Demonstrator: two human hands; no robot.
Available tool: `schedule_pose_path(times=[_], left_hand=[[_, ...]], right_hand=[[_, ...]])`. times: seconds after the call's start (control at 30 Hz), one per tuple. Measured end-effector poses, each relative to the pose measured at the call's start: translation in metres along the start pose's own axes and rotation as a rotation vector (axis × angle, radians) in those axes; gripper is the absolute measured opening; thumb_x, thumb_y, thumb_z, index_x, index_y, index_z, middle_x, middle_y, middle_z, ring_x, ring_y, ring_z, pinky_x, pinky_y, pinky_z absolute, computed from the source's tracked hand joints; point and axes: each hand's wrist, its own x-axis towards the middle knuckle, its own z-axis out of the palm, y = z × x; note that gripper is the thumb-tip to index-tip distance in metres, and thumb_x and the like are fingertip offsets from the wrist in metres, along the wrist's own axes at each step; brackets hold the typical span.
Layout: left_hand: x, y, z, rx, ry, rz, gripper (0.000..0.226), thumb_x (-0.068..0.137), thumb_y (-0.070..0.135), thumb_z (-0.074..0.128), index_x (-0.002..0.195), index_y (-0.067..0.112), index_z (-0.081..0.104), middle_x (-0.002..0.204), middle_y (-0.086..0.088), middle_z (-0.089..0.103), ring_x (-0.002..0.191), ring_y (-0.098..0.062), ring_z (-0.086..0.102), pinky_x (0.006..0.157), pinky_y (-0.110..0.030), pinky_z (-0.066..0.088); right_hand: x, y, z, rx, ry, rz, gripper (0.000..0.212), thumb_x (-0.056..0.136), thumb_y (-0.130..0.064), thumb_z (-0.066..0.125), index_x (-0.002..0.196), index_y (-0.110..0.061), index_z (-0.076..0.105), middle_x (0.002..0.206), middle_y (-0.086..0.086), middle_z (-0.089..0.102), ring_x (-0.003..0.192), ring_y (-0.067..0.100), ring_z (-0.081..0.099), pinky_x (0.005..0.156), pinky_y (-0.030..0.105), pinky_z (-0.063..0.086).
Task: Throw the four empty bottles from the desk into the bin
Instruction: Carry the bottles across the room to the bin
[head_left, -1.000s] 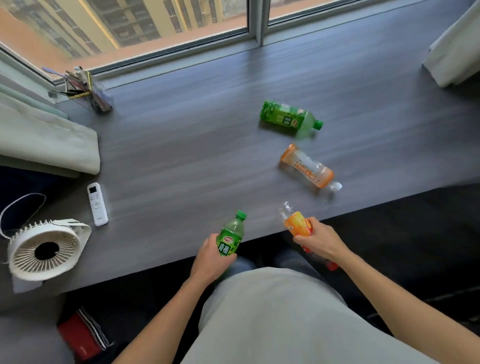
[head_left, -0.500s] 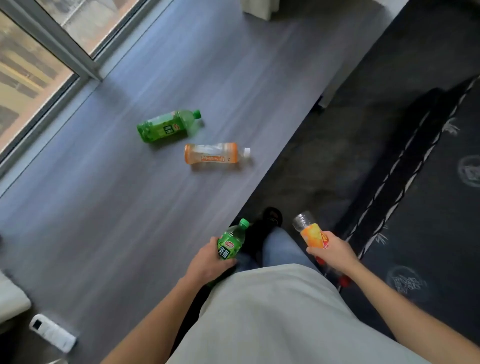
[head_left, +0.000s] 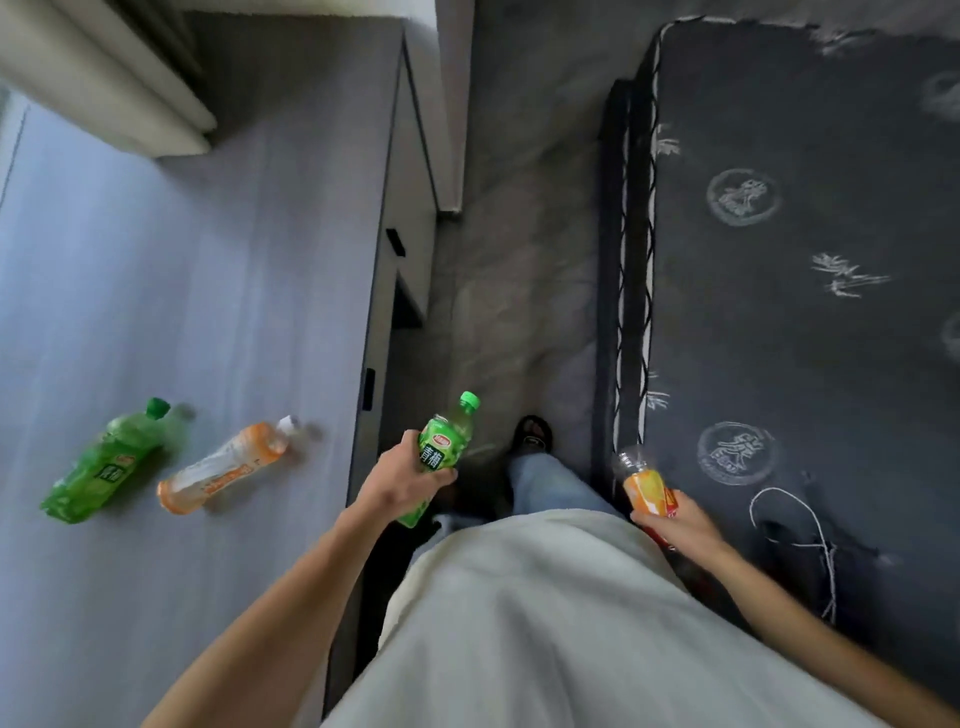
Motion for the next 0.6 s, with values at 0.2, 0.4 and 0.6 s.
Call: schedule_pose_path(times=[0.2, 0.4, 0.6], left_hand=[[0.03, 0.023, -0.014, 0.102, -0.005, -0.111, 0.056, 0.079, 0.053, 0.075, 0.113, 0.021, 0.043, 0.102, -0.003, 0.067, 0.087, -0.025, 0.066, 0.076, -0.039, 0.057], [0.055, 0.025, -0.04, 0.095, -0.035, -0.248, 0.054, 0.083, 0.053, 0.073, 0.112, 0.021, 0.041, 0.104, -0.005, 0.066, 0.083, -0.022, 0.064, 0.07, -0.036, 0.053], [0.116, 0.057, -0.089, 0.045, -0.06, -0.3, 0.056, 0.08, 0.052, 0.076, 0.112, 0.018, 0.045, 0.092, 0.0, 0.065, 0.076, -0.016, 0.062, 0.06, -0.032, 0.047]], right_hand=[[0.046, -0.069, -0.052, 0.009, 0.026, -0.02, 0.038, 0.07, -0.036, 0.083, 0.099, -0.019, 0.065, 0.096, 0.006, 0.073, 0.09, 0.027, 0.068, 0.084, 0.039, 0.055], [0.096, -0.175, -0.095, -0.031, 0.011, -0.154, 0.048, 0.066, -0.055, 0.074, 0.104, -0.028, 0.062, 0.095, -0.001, 0.07, 0.088, 0.021, 0.066, 0.084, 0.038, 0.055], [0.146, -0.267, -0.131, -0.054, -0.022, -0.221, 0.05, 0.067, -0.056, 0.075, 0.108, -0.03, 0.061, 0.096, -0.004, 0.069, 0.089, 0.018, 0.067, 0.083, 0.039, 0.056]])
